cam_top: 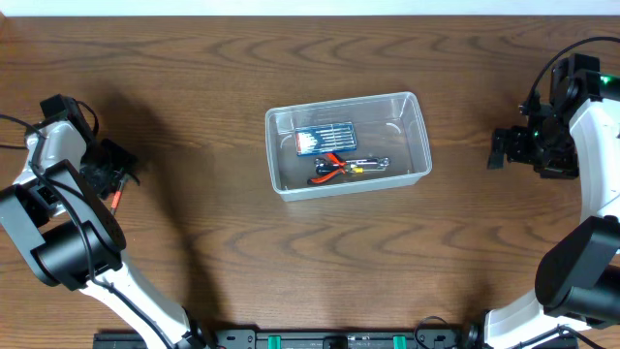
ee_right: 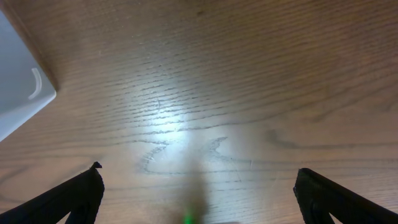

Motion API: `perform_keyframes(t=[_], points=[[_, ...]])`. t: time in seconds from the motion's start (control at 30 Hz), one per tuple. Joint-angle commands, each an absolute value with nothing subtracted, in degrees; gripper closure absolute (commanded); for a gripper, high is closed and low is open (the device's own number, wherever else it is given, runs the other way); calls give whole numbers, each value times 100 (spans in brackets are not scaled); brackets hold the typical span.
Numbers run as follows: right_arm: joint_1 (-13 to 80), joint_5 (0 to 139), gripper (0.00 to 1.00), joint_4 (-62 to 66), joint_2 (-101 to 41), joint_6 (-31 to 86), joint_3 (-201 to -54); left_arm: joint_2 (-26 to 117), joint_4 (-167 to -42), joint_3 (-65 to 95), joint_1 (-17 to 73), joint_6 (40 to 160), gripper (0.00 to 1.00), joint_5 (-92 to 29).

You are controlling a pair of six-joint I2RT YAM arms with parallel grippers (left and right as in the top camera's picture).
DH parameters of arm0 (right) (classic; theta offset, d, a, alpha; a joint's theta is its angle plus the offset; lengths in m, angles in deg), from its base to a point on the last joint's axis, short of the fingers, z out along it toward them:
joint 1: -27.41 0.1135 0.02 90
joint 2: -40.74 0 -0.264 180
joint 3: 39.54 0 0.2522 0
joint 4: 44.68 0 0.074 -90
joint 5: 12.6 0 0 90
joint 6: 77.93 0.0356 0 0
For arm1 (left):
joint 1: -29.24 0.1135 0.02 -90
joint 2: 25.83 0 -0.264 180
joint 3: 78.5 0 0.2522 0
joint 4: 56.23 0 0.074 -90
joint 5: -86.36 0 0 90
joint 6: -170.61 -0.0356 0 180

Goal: Pack container
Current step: 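Lower and close the left gripper on the hammer head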

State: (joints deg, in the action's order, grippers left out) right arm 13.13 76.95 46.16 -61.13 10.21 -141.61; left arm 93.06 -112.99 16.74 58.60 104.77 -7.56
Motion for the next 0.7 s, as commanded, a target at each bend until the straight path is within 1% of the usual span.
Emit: perform_keyframes(t=[0.0, 0.27, 0.3, 0.37, 0.43, 0.6, 0.67], points=[[1356, 7721, 1, 4634, -6128, 1117, -14135, 9378, -11299, 1752, 5867, 10488, 43, -776], [1356, 7741, 1, 4631, -6128, 1115, -14135, 9378, -11299, 1752, 5867, 10488, 45, -778], [1356, 7743, 1, 4631, -6128, 1115, -14135, 9378, -11299, 1752, 5867, 10488, 47, -776], [1356, 7747, 1, 4634, -6128, 1115, -14135, 9378, -11301, 1752, 5867, 10488, 57, -778], [1356, 7765, 1, 4644, -6128, 1112, -14135, 9378, -11312, 1752, 5867, 10488, 62, -776], [1356, 7763, 1, 4649, -6128, 1084, -14135, 9378, -11319, 1752, 5867, 10488, 65, -776], [1356, 7763, 1, 4649, -6128, 1073, -14135, 9378, -11321, 1752, 5867, 10488, 68, -776]])
